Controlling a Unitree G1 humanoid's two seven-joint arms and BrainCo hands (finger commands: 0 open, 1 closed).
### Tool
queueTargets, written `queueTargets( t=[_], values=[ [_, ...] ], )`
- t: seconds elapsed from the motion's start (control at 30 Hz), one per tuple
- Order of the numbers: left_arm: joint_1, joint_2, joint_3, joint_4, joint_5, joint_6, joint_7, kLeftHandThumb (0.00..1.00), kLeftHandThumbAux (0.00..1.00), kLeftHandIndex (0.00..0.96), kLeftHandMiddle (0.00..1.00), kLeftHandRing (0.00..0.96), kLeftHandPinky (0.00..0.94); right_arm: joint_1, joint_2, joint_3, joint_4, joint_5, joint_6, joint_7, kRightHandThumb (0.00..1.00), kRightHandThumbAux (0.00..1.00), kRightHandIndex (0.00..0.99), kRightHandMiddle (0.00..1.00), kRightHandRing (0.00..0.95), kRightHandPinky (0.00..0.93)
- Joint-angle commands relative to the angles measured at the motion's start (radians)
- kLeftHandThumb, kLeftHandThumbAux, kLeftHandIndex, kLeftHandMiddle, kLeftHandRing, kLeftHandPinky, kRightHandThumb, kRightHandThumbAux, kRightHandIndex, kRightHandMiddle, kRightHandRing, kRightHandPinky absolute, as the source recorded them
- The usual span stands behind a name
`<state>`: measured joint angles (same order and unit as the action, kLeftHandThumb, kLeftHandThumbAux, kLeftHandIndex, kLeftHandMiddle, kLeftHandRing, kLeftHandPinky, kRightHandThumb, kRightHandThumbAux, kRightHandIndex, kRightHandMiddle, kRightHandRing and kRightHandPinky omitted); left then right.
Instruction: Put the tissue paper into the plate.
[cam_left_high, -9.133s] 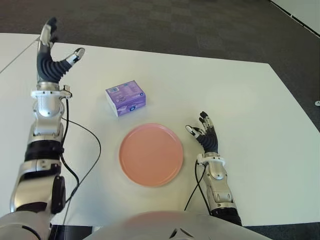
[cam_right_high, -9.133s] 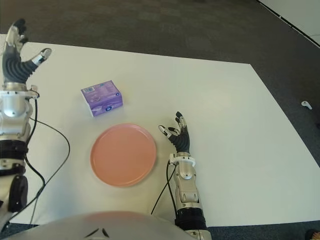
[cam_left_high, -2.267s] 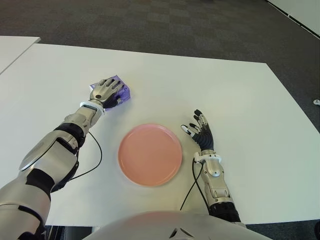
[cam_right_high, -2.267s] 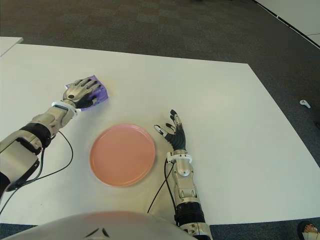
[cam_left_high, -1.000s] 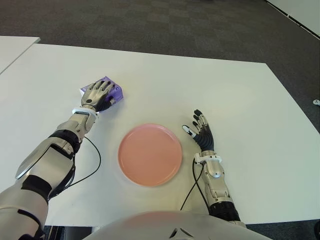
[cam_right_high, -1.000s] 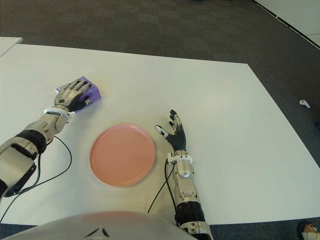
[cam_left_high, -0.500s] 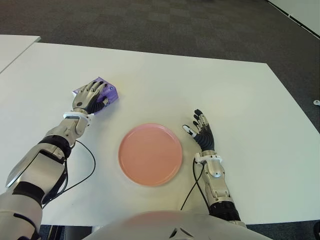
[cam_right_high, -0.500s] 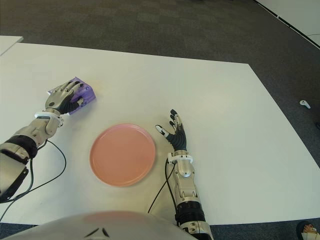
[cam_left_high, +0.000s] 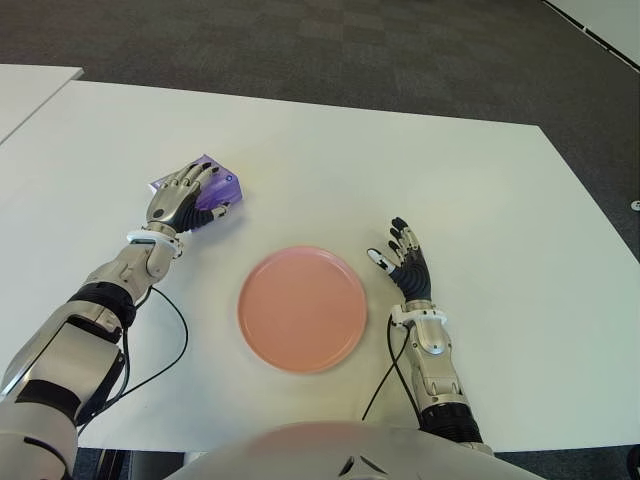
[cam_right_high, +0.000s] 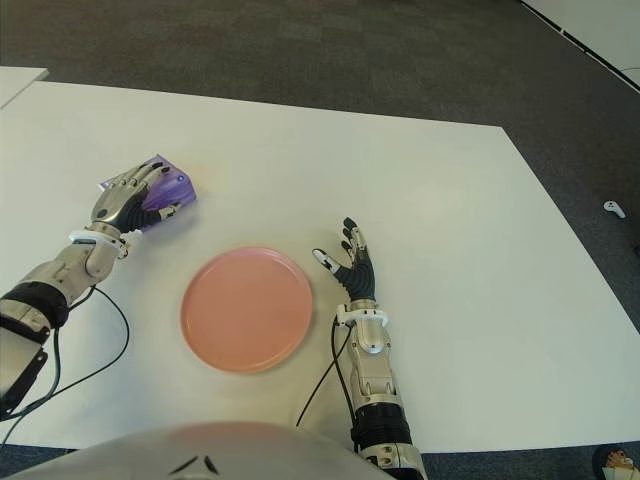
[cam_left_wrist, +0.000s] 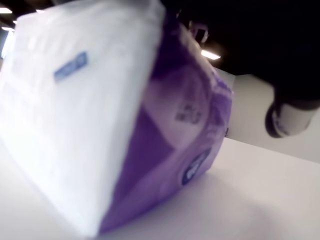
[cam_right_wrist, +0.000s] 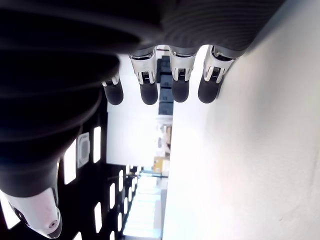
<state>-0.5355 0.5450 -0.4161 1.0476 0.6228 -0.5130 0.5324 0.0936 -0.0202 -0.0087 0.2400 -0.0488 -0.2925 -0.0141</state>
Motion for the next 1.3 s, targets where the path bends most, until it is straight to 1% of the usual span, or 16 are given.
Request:
queueTargets(
  t=[0.03, 0.07, 0.13, 0.23, 0.27, 0.4, 0.5, 0.6, 0.73, 0.8, 1.0, 1.13, 1.23, 1.3],
  values=[
    [0.079, 0.027, 0.007, -0.091, -0.022, -0.054, -0.091, 0.121, 0.383, 0.0, 0.0, 0.0, 0.0, 0.1, 0.008, 0.016, 0.051, 0.008, 0.15, 0.019, 0.065, 0.688, 0.002, 0.014, 0.0, 0.017],
    [0.088, 0.031, 0.011, -0.108, -0.025, -0.059, -0.103, 0.121, 0.384, 0.0, 0.0, 0.0, 0.0, 0.102, 0.008, 0.017, 0.046, 0.008, 0.153, 0.019, 0.065, 0.686, 0.002, 0.013, 0.0, 0.014],
    [0.112, 0.043, 0.017, -0.148, -0.036, -0.077, -0.137, 0.116, 0.388, 0.0, 0.0, 0.0, 0.0, 0.067, -0.005, 0.002, 0.13, 0.018, 0.103, 0.032, 0.069, 0.677, 0.004, 0.009, 0.0, 0.009],
    [0.146, 0.059, 0.029, -0.207, -0.052, -0.09, -0.187, 0.11, 0.392, 0.0, 0.0, 0.0, 0.0, 0.065, -0.007, 0.003, 0.133, 0.017, 0.082, 0.036, 0.073, 0.668, 0.008, 0.007, 0.0, 0.009],
    [0.156, 0.063, 0.033, -0.225, -0.057, -0.091, -0.2, 0.109, 0.392, 0.0, 0.0, 0.0, 0.0, 0.067, -0.007, 0.004, 0.132, 0.016, 0.078, 0.037, 0.074, 0.669, 0.008, 0.007, 0.0, 0.01],
    [0.217, 0.088, 0.056, -0.332, -0.081, -0.09, -0.272, 0.106, 0.392, 0.0, 0.0, 0.0, 0.0, 0.034, -0.022, -0.006, 0.223, 0.024, 0.005, 0.06, 0.069, 0.683, 0.013, 0.005, 0.0, 0.02],
    [0.252, 0.107, 0.071, -0.4, -0.088, -0.083, -0.316, 0.109, 0.394, 0.0, 0.0, 0.0, 0.0, 0.026, -0.027, -0.008, 0.25, 0.028, -0.027, 0.075, 0.057, 0.698, 0.015, 0.004, 0.0, 0.025],
    [0.28, 0.119, 0.084, -0.453, -0.093, -0.072, -0.349, 0.121, 0.404, 0.0, 0.0, 0.0, 0.0, 0.02, -0.026, -0.011, 0.267, 0.027, -0.036, 0.077, 0.049, 0.713, 0.018, 0.003, 0.0, 0.031],
    [0.314, 0.131, 0.103, -0.514, -0.089, -0.055, -0.384, 0.14, 0.418, 0.0, 0.0, 0.0, 0.0, 0.034, -0.004, -0.002, 0.223, 0.012, 0.0, 0.05, 0.045, 0.724, 0.02, 0.006, 0.0, 0.038],
    [0.328, 0.135, 0.112, -0.538, -0.084, -0.046, -0.397, 0.147, 0.423, 0.0, 0.0, 0.0, 0.0, 0.03, -0.004, -0.004, 0.24, 0.014, -0.01, 0.049, 0.045, 0.725, 0.021, 0.008, 0.0, 0.04],
    [0.352, 0.144, 0.126, -0.57, -0.061, -0.033, -0.413, 0.157, 0.431, 0.0, 0.0, 0.0, 0.0, 0.019, -0.008, -0.008, 0.257, 0.019, -0.018, 0.053, 0.047, 0.728, 0.022, 0.008, 0.0, 0.037],
    [0.355, 0.145, 0.13, -0.572, -0.046, -0.022, -0.415, 0.155, 0.429, 0.0, 0.0, 0.0, 0.0, 0.025, -0.007, -0.008, 0.237, 0.013, 0.016, 0.041, 0.05, 0.731, 0.019, 0.007, 0.0, 0.037],
    [0.354, 0.146, 0.132, -0.571, -0.036, -0.014, -0.415, 0.152, 0.426, 0.0, 0.0, 0.0, 0.0, 0.009, -0.02, -0.019, 0.291, 0.025, -0.02, 0.057, 0.052, 0.731, 0.017, 0.008, 0.0, 0.038],
    [0.352, 0.147, 0.132, -0.57, -0.03, -0.008, -0.414, 0.15, 0.425, 0.0, 0.0, 0.0, 0.0, 0.008, -0.021, -0.018, 0.297, 0.028, -0.038, 0.064, 0.052, 0.73, 0.017, 0.008, 0.0, 0.039]
  ],
)
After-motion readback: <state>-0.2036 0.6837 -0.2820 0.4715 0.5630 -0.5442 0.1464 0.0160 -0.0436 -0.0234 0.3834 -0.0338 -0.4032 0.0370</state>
